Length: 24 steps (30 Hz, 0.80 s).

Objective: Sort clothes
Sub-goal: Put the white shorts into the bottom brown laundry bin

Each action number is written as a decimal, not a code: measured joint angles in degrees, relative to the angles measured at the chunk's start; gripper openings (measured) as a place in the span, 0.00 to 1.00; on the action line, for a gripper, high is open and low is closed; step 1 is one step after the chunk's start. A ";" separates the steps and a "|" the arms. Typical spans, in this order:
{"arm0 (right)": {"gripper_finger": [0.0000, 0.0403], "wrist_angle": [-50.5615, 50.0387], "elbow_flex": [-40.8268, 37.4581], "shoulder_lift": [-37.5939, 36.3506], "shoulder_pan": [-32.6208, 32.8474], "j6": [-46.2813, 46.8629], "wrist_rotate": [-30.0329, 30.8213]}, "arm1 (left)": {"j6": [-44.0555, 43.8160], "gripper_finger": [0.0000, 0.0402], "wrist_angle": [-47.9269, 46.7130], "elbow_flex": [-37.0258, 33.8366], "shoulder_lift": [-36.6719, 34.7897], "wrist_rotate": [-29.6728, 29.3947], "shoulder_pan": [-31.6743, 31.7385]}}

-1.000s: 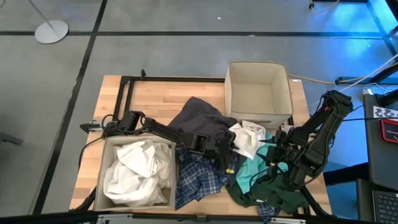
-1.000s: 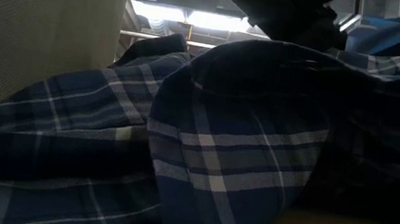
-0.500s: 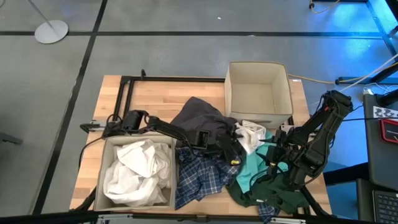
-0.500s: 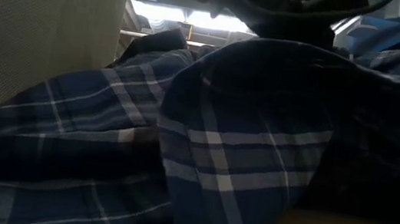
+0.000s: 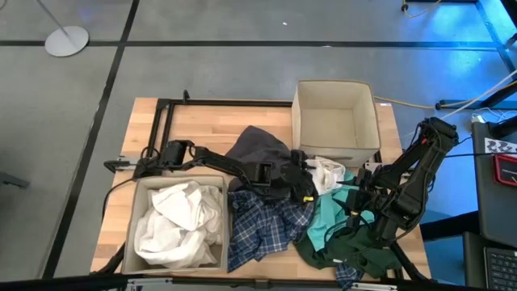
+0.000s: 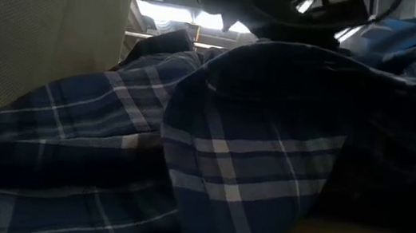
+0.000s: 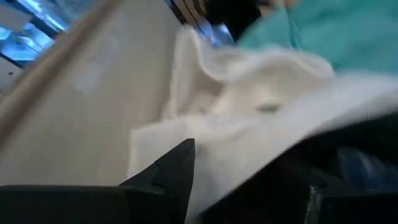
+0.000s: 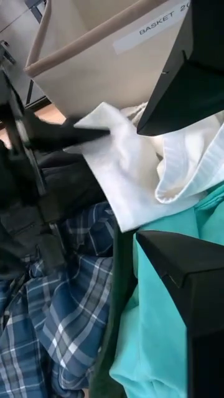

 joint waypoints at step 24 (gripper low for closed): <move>0.66 0.46 0.00 0.00 0.00 0.00 1.33 | 4.29 0.32 -0.21 0.00 2.24 0.73 1.79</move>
